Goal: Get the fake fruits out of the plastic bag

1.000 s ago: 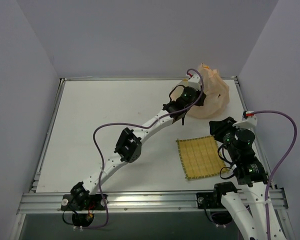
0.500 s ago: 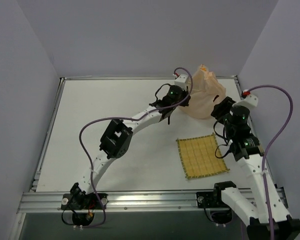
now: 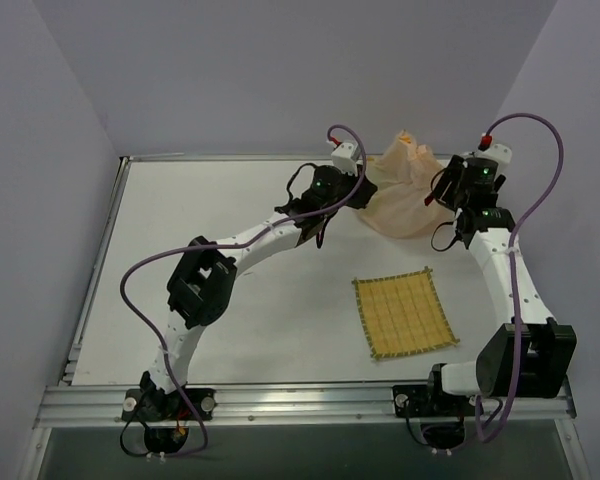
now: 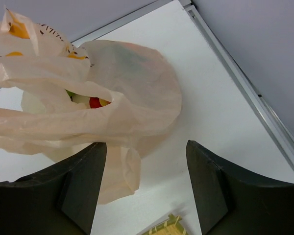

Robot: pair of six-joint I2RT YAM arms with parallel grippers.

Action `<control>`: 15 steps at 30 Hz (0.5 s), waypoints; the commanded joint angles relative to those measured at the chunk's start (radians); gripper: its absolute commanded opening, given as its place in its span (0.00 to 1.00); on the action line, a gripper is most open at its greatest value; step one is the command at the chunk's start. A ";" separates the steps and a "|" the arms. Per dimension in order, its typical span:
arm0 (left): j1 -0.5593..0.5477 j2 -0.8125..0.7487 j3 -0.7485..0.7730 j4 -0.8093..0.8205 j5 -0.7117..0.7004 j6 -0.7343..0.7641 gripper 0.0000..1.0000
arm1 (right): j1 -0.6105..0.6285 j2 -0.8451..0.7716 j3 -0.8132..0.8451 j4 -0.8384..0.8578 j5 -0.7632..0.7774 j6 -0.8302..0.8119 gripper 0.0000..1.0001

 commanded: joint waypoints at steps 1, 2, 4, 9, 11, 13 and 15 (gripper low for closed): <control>-0.007 -0.076 0.035 0.046 0.060 -0.029 0.04 | -0.023 0.021 0.058 0.035 -0.046 -0.047 0.61; -0.008 -0.075 0.037 0.044 0.070 -0.039 0.05 | -0.032 0.030 0.059 0.073 -0.067 -0.052 0.61; -0.011 -0.070 0.044 0.041 0.083 -0.048 0.08 | -0.064 0.074 0.068 0.095 -0.170 -0.057 0.61; -0.025 -0.070 0.061 0.018 0.106 -0.054 0.37 | -0.077 0.136 0.042 0.280 -0.355 -0.026 0.45; -0.033 -0.069 0.077 0.007 0.113 -0.052 0.49 | -0.077 0.147 0.025 0.334 -0.395 -0.003 0.22; -0.038 -0.064 0.091 -0.006 0.118 -0.048 0.66 | -0.075 0.142 -0.010 0.363 -0.437 0.037 0.03; -0.042 -0.052 0.117 -0.026 0.112 -0.040 0.80 | -0.075 0.119 -0.059 0.428 -0.490 0.083 0.00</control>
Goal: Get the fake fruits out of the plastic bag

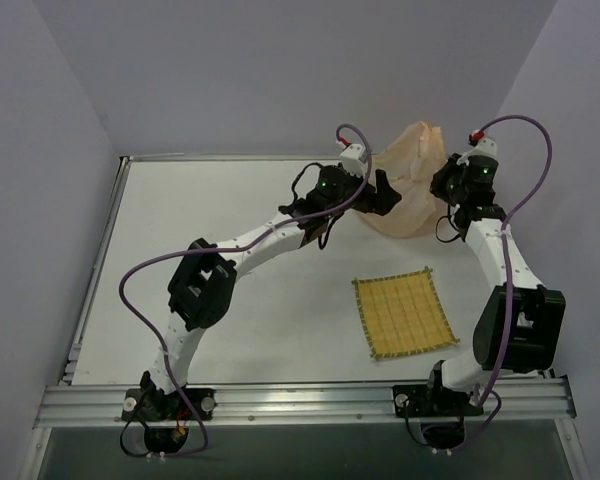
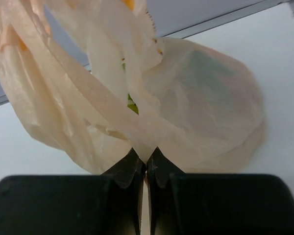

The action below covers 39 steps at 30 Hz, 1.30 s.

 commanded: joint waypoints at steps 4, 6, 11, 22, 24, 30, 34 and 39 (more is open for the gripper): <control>-0.014 -0.001 0.155 -0.025 0.002 0.006 0.99 | 0.000 -0.095 -0.192 0.257 -0.241 0.132 0.00; -0.014 0.035 0.213 -0.043 0.005 0.001 0.94 | -0.002 -0.117 -0.239 0.264 -0.246 0.144 0.00; -0.019 0.154 0.409 -0.163 -0.021 -0.002 0.94 | 0.000 -0.160 -0.302 0.275 -0.248 0.149 0.00; -0.021 0.399 0.791 -0.341 -0.116 0.054 0.10 | -0.014 -0.218 -0.342 0.245 -0.138 0.141 0.00; -0.016 0.300 0.670 -0.277 -0.140 0.080 0.02 | -0.020 -0.223 -0.339 0.232 -0.069 0.141 0.00; -0.001 0.013 0.174 -0.131 -0.318 0.199 0.02 | -0.046 -0.129 -0.247 0.189 0.185 0.139 0.00; 0.033 -0.101 -0.048 -0.117 -0.418 0.199 0.02 | -0.104 -0.010 -0.168 0.173 0.226 0.152 0.00; 0.050 -0.176 -0.274 -0.086 -0.438 0.133 0.02 | -0.152 0.189 -0.041 0.168 0.203 0.176 0.00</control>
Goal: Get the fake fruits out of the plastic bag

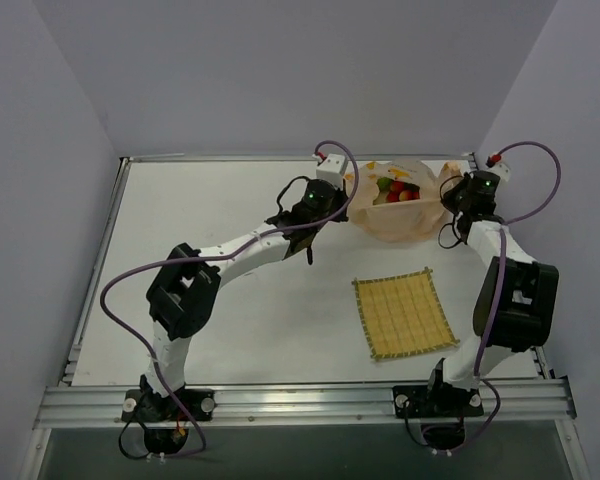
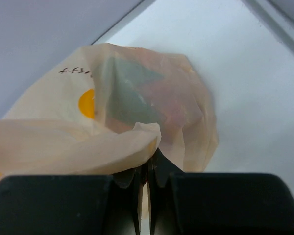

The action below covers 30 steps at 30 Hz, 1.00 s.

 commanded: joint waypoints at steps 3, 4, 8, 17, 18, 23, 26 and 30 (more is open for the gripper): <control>0.018 -0.049 -0.142 0.044 -0.053 -0.061 0.02 | -0.048 0.216 0.150 0.010 0.112 -0.014 0.00; 0.014 -0.046 -0.178 0.061 -0.047 -0.074 0.02 | -0.048 0.243 0.162 0.036 0.135 -0.024 0.00; -0.029 -0.027 -0.229 0.088 -0.025 -0.117 0.02 | -0.082 0.372 0.236 0.026 0.042 -0.002 0.00; -0.054 -0.004 -0.237 0.179 0.077 -0.205 0.02 | -0.050 0.284 0.311 -0.086 -0.048 -0.024 0.18; -0.055 -0.007 -0.229 0.186 0.084 -0.211 0.02 | -0.045 0.244 0.290 -0.085 -0.041 -0.022 0.32; -0.055 -0.009 -0.193 0.216 0.123 -0.240 0.02 | -0.027 -0.032 0.178 -0.129 0.040 -0.030 0.70; -0.055 -0.001 -0.177 0.245 0.143 -0.269 0.02 | -0.025 -0.183 0.087 -0.148 0.057 -0.019 0.72; -0.055 -0.004 -0.162 0.271 0.145 -0.295 0.02 | 0.007 -0.353 -0.018 -0.178 0.057 -0.022 0.68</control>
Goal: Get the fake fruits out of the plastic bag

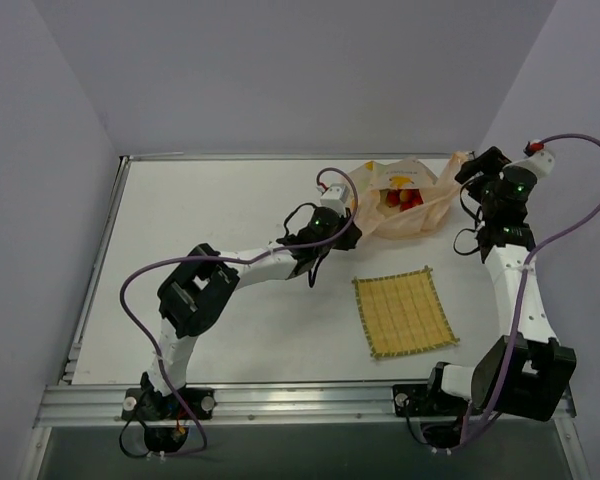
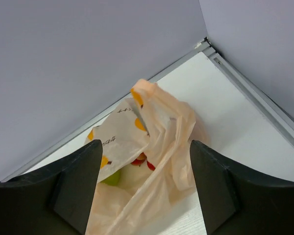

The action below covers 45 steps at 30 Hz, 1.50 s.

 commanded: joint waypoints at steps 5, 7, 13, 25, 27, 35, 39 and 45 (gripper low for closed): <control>0.005 -0.041 0.080 0.079 0.012 -0.046 0.02 | 0.172 -0.184 -0.123 -0.080 0.059 -0.049 0.33; 0.005 -0.045 0.076 0.077 0.006 -0.043 0.02 | 0.209 -0.164 -0.141 -0.082 0.026 -0.061 0.21; 0.018 -0.063 0.060 0.057 0.003 -0.017 0.03 | 0.223 0.064 -0.106 -0.039 -0.091 -0.081 0.11; 0.025 -0.143 0.036 -0.058 -0.020 0.100 0.02 | 0.223 0.559 0.374 0.005 -0.204 -0.053 0.08; 0.025 -0.128 0.051 -0.075 -0.012 0.100 0.02 | 0.224 0.601 0.447 0.007 -0.201 -0.052 0.06; 0.020 -0.092 0.057 -0.119 0.024 0.102 0.02 | 0.224 0.851 0.661 -0.030 -0.191 -0.084 0.06; 0.021 -0.156 0.060 -0.174 0.032 0.169 0.33 | 0.224 0.874 0.655 -0.038 -0.183 -0.108 0.06; -0.001 -0.278 0.149 -0.340 -0.069 0.235 0.59 | 0.224 0.836 0.614 -0.038 -0.191 -0.142 0.06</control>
